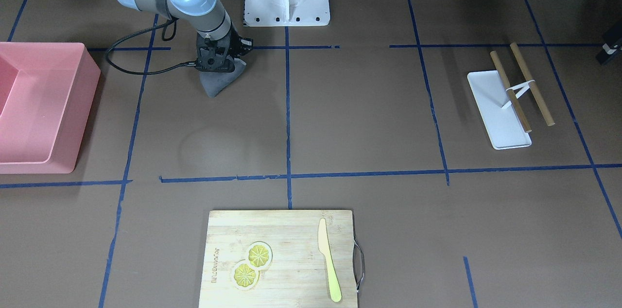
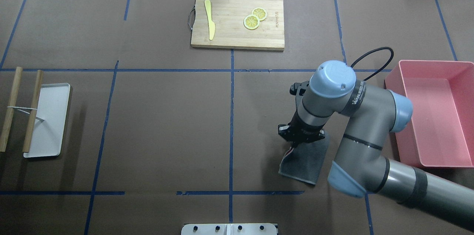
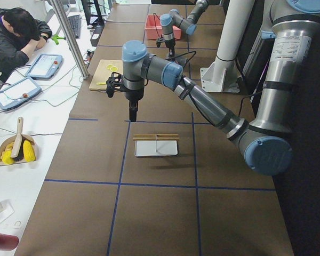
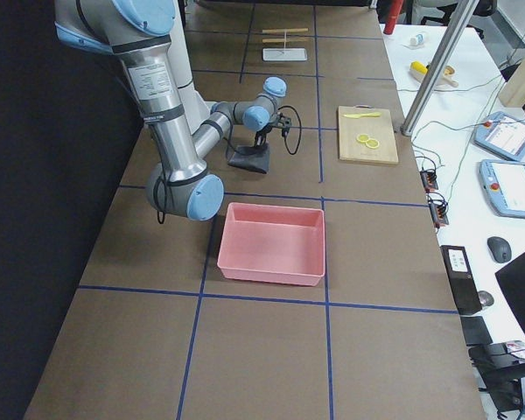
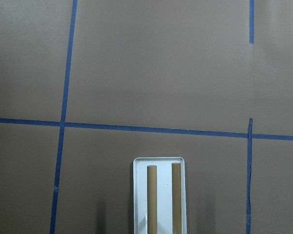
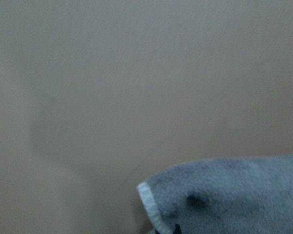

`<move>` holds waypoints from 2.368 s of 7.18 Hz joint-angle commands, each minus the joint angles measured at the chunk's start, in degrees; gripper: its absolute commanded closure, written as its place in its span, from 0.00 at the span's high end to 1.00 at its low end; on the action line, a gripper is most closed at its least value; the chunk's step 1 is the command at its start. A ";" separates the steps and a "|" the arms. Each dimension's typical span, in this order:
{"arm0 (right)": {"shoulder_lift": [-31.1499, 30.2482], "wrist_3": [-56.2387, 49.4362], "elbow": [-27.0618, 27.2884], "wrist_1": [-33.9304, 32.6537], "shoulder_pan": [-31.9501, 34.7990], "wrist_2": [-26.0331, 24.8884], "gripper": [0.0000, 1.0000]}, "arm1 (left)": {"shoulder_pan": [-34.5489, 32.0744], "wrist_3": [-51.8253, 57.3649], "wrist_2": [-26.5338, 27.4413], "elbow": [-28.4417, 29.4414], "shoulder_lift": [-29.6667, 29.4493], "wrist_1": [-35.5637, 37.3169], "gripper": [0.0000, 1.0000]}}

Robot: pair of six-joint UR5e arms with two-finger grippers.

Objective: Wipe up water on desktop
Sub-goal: 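Drag the towel back and forth across the table with the right gripper, then lift the towel and carry it over the pink bin with the right gripper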

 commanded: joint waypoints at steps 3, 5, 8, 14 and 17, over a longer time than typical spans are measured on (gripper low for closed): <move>0.35 -8.69 -5.05 -0.10 11.17 1.69 0.00 | -0.06 -0.20 -0.11 -0.32 -0.05 0.00 1.00; 2.01 -12.54 -9.51 -0.01 14.16 1.70 0.00 | -0.15 -0.11 -0.11 -0.32 0.39 0.00 1.00; 5.79 -12.65 -10.77 -0.01 18.47 1.79 0.00 | -0.41 0.24 -0.02 -0.40 0.57 0.00 1.00; 2.02 -20.53 4.81 -14.68 28.14 4.86 0.00 | -2.43 13.82 0.16 10.28 4.08 -0.26 1.00; -3.73 -40.80 20.48 -36.12 34.28 4.33 0.00 | -2.97 19.65 3.30 16.91 3.73 -0.70 1.00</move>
